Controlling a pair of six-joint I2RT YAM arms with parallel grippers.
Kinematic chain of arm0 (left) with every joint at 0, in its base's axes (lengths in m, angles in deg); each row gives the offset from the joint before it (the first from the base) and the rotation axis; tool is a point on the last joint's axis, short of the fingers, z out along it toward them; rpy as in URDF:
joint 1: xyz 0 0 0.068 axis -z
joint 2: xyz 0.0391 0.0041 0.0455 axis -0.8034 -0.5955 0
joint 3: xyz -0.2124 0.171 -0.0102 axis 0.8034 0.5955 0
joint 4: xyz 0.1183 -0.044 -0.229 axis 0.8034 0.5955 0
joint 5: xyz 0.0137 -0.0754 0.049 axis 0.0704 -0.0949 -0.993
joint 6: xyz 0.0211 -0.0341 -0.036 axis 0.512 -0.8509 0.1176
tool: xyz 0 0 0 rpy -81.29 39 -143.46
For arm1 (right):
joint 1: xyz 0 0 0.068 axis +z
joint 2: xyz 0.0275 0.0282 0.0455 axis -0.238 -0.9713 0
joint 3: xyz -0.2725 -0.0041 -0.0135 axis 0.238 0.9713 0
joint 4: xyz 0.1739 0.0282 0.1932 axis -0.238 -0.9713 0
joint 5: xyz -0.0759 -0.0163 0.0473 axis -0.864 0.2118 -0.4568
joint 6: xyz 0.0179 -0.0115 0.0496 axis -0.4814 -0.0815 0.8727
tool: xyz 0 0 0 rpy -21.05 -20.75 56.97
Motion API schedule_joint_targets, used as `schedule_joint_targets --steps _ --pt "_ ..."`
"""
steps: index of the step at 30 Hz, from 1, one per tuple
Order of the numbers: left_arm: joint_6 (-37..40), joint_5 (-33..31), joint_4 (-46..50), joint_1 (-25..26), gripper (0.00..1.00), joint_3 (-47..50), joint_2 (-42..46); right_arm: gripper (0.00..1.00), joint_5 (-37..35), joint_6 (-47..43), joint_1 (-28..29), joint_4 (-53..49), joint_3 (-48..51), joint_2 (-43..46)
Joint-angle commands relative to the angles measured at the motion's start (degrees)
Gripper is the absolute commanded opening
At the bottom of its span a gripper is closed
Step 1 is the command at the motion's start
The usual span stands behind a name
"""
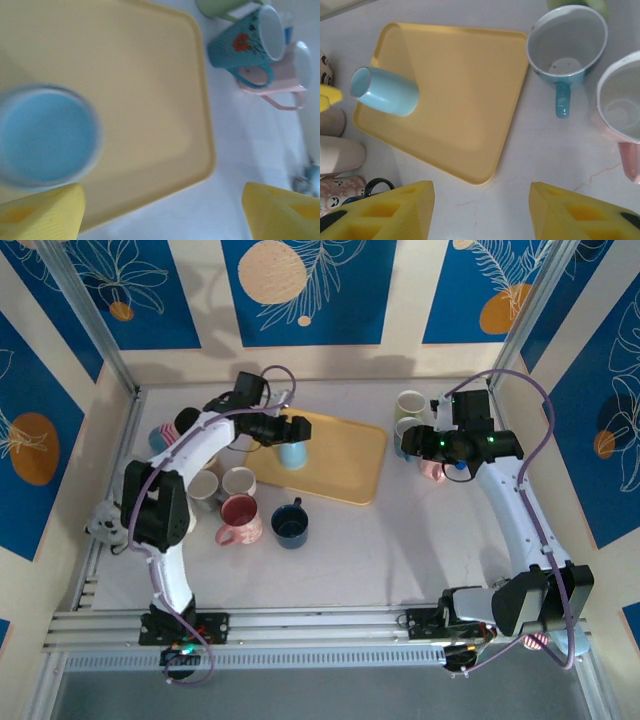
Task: Turn the mug right side up
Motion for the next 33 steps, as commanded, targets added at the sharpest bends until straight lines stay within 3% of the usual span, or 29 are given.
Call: schedule_joint_targets --steps 1,6,13,18,23,33 --pt "16.6 -7.8 3.3 -3.7 0.80 -1.6 4.5 0.53 3.1 -1.5 -0.3 0.0 0.4 1.3" --pt "29.1 -6.3 5.3 -7.7 0.74 -5.7 1.1 0.53 3.5 -1.1 -0.3 0.1 0.2 1.1" --pt "35.4 1.4 6.5 -8.9 0.63 -13.4 -7.5 0.52 9.4 -1.3 0.2 0.4 -0.9 0.3" --pt "36.2 -0.3 6.4 -9.1 0.39 -18.9 -14.8 0.52 11.8 -1.7 2.3 -0.9 -3.2 -1.6" --pt "36.0 -2.6 4.6 -9.0 0.33 -21.6 -19.3 0.52 11.3 -2.2 4.6 -2.2 -5.6 -3.8" --pt "37.0 1.8 5.3 -8.0 0.19 -21.7 -22.2 0.52 10.2 -1.8 6.2 -1.9 -7.3 -5.9"
